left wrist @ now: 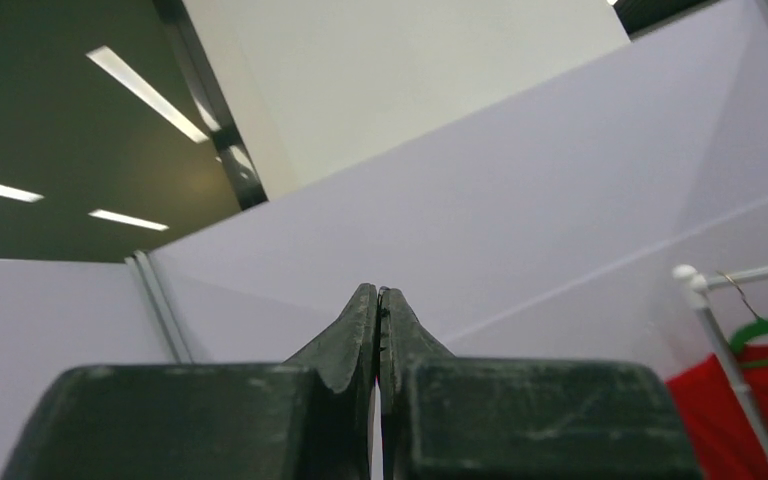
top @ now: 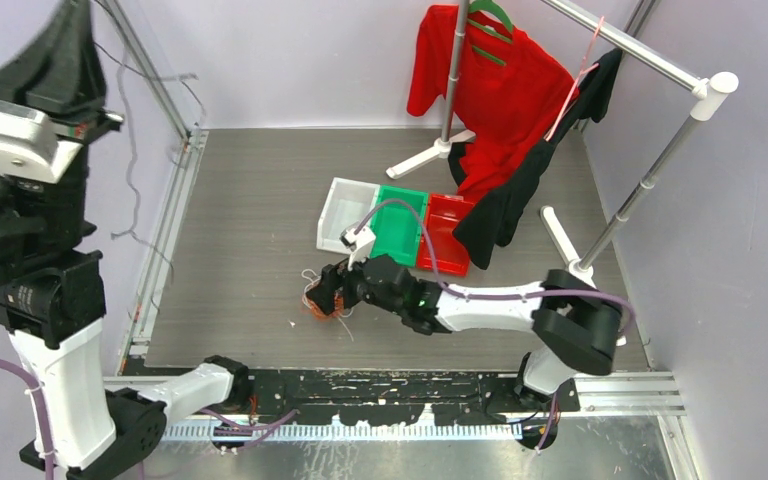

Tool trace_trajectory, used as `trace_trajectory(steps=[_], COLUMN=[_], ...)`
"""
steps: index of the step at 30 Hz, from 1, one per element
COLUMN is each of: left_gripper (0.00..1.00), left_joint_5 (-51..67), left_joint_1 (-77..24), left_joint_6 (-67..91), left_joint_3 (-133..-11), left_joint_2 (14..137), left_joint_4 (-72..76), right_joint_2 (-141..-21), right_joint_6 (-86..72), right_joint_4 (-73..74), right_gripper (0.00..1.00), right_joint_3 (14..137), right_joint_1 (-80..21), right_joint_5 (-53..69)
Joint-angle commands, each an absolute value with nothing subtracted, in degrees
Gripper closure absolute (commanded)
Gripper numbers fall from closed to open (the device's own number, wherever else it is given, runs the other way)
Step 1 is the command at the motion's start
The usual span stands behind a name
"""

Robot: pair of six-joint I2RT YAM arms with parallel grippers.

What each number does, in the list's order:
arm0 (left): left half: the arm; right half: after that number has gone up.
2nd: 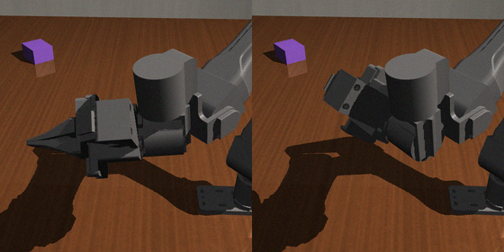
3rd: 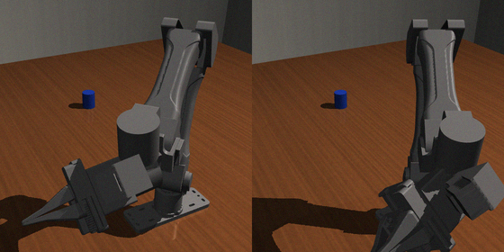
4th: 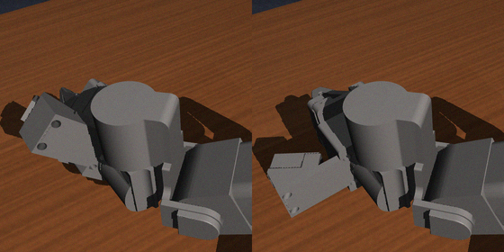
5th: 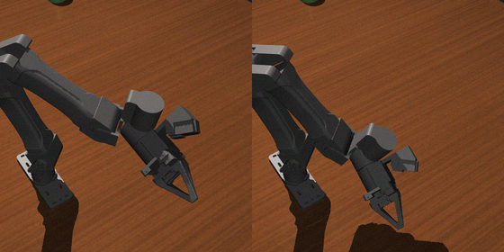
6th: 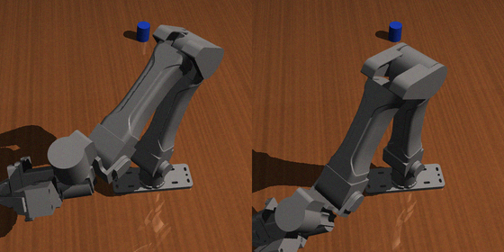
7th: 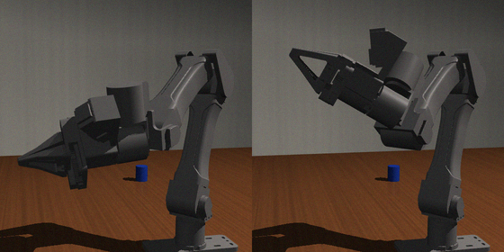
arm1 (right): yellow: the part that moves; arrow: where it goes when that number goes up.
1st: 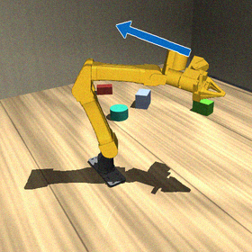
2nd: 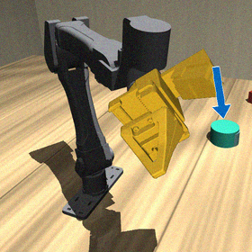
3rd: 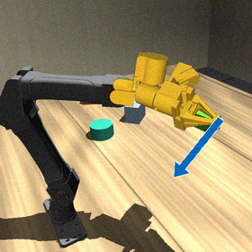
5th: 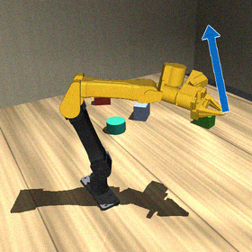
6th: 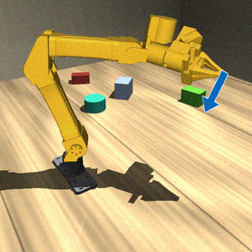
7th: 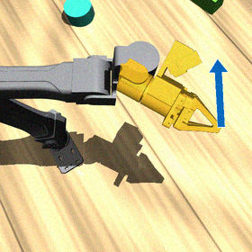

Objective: Untangle the cables
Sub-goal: Untie the cable, then place the cable in the bin.

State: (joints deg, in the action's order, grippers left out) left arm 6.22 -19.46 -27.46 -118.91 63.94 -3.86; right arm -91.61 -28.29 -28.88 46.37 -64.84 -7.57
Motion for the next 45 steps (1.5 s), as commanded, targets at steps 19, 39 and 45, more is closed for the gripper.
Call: trace_trajectory(steps=[19, 39, 45], left_gripper=[1.0, 1.0, 1.0], left_joint_5=[22.5, 25.9, 29.2], left_joint_1=[-19.5, -19.5, -19.6], left_joint_6=[-7.8, -4.5, -7.9], left_joint_3=[-94.2, -97.8, -98.1], left_joint_2=[59.8, 65.8, 66.4], left_joint_4=[-13.7, -15.8, -13.9], right_joint_2=[-87.4, -98.1, -96.9], right_joint_6=[-20.7, -25.7, -26.5], right_joint_4=[-19.3, -25.6, -25.2], right_gripper=[0.2, 0.38, 0.4], right_joint_3=[71.7, 76.4, 73.7], right_joint_1=[-52.9, -49.9, -48.9], right_joint_5=[1.0, -7.4, -7.7])
